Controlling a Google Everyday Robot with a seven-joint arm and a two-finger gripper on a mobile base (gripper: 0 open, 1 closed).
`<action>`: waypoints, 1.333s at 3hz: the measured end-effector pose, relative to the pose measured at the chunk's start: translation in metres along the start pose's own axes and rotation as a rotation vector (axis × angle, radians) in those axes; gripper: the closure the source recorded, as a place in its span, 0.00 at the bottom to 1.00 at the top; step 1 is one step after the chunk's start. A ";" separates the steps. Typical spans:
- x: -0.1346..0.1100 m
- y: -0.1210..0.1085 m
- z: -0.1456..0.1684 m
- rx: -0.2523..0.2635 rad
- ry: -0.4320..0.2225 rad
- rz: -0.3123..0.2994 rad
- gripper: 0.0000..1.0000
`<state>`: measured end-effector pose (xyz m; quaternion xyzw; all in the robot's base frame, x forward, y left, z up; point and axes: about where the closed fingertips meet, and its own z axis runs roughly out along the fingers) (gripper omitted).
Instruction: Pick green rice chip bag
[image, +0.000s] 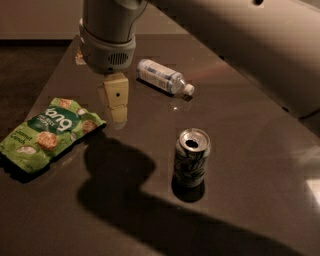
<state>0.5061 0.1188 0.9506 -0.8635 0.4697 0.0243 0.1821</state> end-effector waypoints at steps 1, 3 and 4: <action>-0.003 -0.004 0.003 0.000 0.001 -0.028 0.00; -0.028 -0.039 0.055 -0.044 -0.016 -0.144 0.00; -0.043 -0.045 0.076 -0.086 -0.026 -0.185 0.00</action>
Offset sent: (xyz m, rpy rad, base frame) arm 0.0275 0.0488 -0.0213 0.0145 -0.0231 0.1195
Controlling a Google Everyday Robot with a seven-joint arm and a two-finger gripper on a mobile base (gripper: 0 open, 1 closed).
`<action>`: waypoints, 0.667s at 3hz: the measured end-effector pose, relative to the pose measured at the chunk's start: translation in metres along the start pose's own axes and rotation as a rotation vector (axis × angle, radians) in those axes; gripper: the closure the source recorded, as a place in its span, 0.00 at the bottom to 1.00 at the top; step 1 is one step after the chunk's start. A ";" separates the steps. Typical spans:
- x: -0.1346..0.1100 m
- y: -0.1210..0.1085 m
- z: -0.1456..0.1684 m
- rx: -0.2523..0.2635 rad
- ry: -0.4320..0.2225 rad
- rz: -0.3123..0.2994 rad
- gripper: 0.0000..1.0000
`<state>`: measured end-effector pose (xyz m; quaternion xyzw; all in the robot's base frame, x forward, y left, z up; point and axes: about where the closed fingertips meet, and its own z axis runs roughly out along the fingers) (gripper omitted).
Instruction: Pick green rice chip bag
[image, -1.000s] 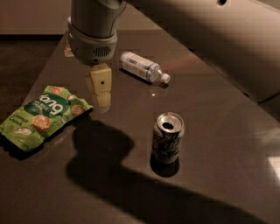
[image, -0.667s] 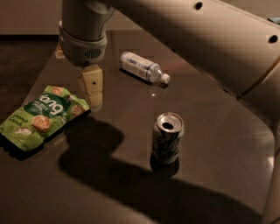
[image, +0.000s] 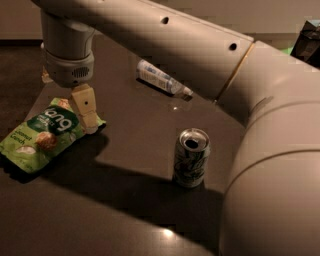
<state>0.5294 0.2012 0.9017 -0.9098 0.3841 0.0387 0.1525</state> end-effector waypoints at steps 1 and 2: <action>-0.028 -0.012 0.029 -0.045 -0.020 -0.069 0.00; -0.042 -0.021 0.050 -0.084 -0.031 -0.111 0.00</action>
Offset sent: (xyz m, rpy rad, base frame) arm -0.0149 0.0800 -0.0486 -0.0770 0.0726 0.1871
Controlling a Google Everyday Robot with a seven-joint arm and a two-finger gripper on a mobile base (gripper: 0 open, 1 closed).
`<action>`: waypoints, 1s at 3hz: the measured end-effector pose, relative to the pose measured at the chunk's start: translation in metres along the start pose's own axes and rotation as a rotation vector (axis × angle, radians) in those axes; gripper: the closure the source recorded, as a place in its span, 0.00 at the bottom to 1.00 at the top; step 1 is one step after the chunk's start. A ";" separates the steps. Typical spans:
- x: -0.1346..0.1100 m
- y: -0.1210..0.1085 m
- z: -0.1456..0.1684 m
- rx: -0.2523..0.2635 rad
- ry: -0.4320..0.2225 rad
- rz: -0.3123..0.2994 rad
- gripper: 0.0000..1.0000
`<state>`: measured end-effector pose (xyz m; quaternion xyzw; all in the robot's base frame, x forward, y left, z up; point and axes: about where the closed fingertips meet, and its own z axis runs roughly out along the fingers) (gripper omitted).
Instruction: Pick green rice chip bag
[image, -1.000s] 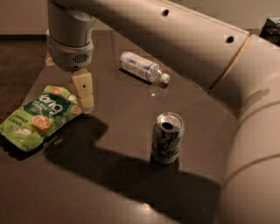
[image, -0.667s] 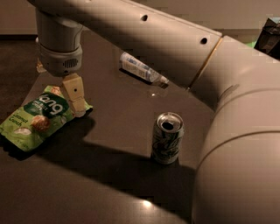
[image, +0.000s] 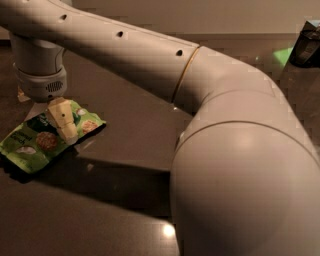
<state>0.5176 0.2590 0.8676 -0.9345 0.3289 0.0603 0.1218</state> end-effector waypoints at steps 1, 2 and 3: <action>-0.004 -0.003 0.011 -0.039 -0.012 -0.020 0.16; -0.006 0.000 0.006 -0.052 -0.026 -0.023 0.39; -0.010 0.003 -0.010 -0.025 -0.054 -0.029 0.64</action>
Offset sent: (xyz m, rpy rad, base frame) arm -0.0109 -0.0064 0.0063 -0.0385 0.0691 0.0464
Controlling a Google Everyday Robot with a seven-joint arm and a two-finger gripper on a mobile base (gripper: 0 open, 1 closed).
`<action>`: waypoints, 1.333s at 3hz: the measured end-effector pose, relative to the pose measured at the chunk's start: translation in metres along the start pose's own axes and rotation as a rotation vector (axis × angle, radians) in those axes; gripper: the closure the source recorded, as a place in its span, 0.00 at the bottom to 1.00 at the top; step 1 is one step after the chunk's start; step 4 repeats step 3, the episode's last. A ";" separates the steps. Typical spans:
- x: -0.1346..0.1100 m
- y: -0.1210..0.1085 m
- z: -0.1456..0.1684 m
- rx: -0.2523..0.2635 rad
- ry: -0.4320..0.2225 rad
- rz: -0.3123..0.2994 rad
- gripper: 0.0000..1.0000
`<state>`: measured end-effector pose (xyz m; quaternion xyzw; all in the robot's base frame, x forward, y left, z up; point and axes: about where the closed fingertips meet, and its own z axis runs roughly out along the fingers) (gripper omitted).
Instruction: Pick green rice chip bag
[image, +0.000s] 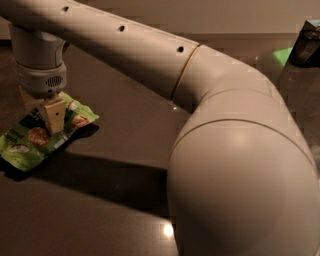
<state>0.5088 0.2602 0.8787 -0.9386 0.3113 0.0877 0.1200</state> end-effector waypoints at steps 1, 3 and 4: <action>0.005 0.001 -0.033 0.066 -0.013 0.011 0.95; 0.005 0.006 -0.093 0.166 0.005 0.007 1.00; 0.005 0.006 -0.093 0.166 0.005 0.007 1.00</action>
Offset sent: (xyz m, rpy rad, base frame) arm 0.0122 -0.0462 0.0989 0.1410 -0.0977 -0.0669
